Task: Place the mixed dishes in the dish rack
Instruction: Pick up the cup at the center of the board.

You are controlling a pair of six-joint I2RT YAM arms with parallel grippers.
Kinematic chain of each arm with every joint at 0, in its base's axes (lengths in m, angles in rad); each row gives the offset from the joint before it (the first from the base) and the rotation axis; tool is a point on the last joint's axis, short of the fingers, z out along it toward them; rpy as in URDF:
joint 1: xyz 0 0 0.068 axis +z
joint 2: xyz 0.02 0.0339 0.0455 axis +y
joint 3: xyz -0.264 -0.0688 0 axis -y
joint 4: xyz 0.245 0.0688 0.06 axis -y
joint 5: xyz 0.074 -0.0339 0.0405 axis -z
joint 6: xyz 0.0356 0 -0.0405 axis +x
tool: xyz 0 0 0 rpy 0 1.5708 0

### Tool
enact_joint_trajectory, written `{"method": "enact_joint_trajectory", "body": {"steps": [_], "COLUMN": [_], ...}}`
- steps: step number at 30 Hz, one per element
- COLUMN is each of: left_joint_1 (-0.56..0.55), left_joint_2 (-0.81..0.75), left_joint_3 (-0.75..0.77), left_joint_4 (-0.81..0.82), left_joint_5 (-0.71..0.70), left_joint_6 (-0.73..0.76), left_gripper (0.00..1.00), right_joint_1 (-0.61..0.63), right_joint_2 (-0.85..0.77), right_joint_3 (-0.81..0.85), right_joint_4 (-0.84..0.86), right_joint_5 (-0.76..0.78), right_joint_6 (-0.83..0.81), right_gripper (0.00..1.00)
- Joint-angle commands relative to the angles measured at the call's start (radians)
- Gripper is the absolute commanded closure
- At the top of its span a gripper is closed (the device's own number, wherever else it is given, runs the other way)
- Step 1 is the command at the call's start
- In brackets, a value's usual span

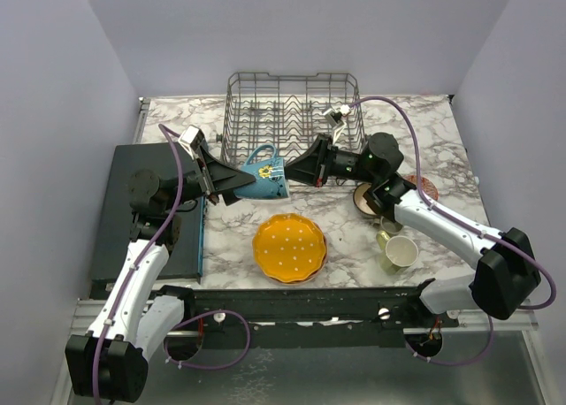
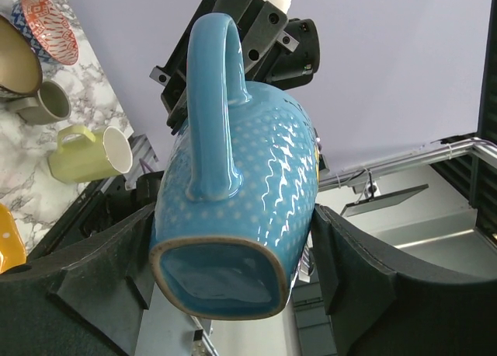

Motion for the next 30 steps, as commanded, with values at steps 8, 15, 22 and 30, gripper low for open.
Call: {"method": "enact_joint_trajectory", "body": {"steps": [8,15,22,30], "left_joint_1": [0.001,0.001,0.001,0.002], "left_joint_2": [0.003,0.005,0.017,0.029], "left_joint_3": [0.038,0.035,0.034,0.038], "left_joint_4": [0.044,0.047,0.050,0.053], "left_joint_5": [0.013,0.006,-0.003,-0.006], "left_joint_6": [0.014,0.017,0.021,0.029], "left_gripper": [0.58,0.72,0.77,0.83], "right_joint_1": [0.011,0.011,0.011,0.011], "right_joint_2": [-0.002,-0.038,-0.074,-0.128], "right_joint_3": [0.002,-0.019,-0.043,-0.056], "right_joint_4": [0.053,0.017,-0.025,-0.100], "right_joint_5": [0.035,0.064,0.095,0.135], "right_joint_6": [-0.003,-0.027,-0.053,-0.098], "right_gripper": [0.97,0.79,0.70,0.59]}}
